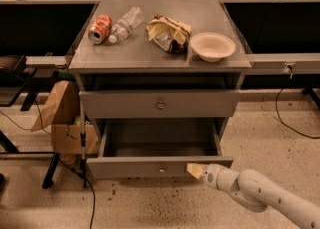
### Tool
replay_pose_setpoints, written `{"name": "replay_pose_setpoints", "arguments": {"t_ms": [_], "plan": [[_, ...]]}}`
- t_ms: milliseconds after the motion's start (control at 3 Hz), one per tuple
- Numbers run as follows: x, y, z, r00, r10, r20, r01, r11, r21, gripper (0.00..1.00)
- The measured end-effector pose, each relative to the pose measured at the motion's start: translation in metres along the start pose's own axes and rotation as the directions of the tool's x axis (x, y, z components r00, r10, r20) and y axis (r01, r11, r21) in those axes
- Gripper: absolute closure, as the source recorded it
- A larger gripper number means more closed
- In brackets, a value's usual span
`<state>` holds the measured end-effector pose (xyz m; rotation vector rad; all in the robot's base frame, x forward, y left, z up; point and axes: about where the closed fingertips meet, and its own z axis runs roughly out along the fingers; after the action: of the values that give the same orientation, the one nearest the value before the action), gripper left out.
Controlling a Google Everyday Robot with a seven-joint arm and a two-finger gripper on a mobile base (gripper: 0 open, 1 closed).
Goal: Close middle drawer
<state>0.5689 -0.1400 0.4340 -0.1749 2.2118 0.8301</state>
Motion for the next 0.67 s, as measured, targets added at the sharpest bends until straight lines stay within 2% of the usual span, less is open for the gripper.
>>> {"name": "replay_pose_setpoints", "arguments": {"t_ms": [667], "plan": [[-0.0050,-0.0013,-0.0001,1.000,-0.001,0.013,0.001,1.0000,0.004,1.00]]}}
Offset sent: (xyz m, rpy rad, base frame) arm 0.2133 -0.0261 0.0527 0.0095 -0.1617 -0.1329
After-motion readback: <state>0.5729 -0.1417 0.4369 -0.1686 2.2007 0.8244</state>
